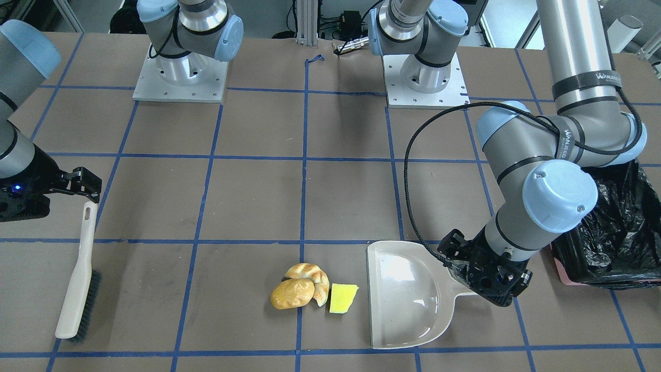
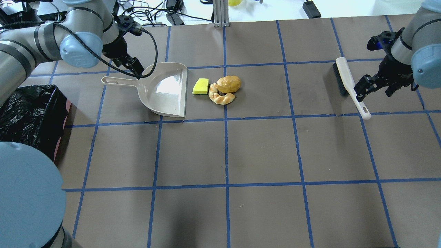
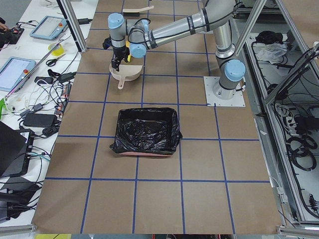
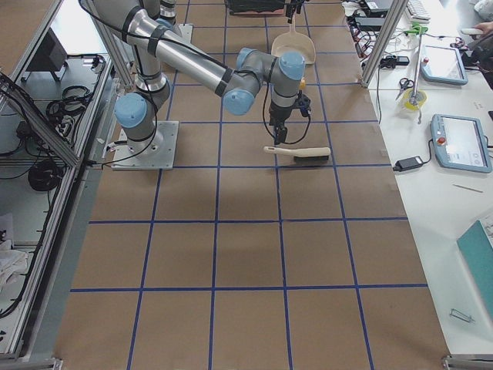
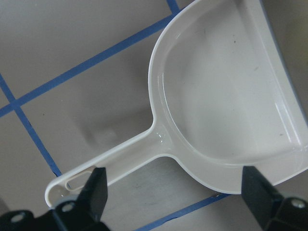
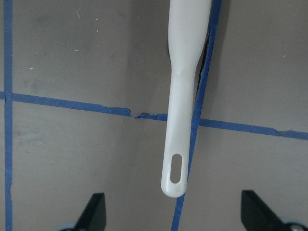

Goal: Sweep and dump trash into bin
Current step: 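Close the left gripper on the dustpan handle while the right grasps the brush, then lift the brush with the right gripper and move it behind the sponge and bread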

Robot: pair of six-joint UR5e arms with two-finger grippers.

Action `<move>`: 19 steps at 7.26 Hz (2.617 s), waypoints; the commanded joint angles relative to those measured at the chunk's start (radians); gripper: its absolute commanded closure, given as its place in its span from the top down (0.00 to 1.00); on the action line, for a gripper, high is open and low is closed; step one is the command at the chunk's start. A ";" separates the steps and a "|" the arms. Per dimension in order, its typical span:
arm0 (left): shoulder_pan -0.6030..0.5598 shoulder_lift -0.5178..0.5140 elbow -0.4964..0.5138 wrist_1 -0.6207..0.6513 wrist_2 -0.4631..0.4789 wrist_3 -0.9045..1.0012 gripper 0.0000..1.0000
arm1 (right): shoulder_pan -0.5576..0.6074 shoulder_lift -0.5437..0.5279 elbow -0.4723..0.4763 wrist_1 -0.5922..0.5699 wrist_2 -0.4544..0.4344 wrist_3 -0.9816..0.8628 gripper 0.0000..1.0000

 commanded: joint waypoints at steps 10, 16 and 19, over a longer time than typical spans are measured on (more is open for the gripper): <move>0.095 -0.028 -0.098 0.153 -0.057 0.918 1.00 | 0.000 0.163 0.003 -0.090 -0.006 0.000 0.89; 0.096 -0.059 -0.135 0.224 -0.057 0.914 0.94 | 0.000 0.167 0.001 -0.088 -0.016 0.006 0.60; 0.098 -0.059 -0.130 0.225 -0.055 0.910 0.09 | 0.000 0.174 0.000 -0.088 -0.016 0.011 0.06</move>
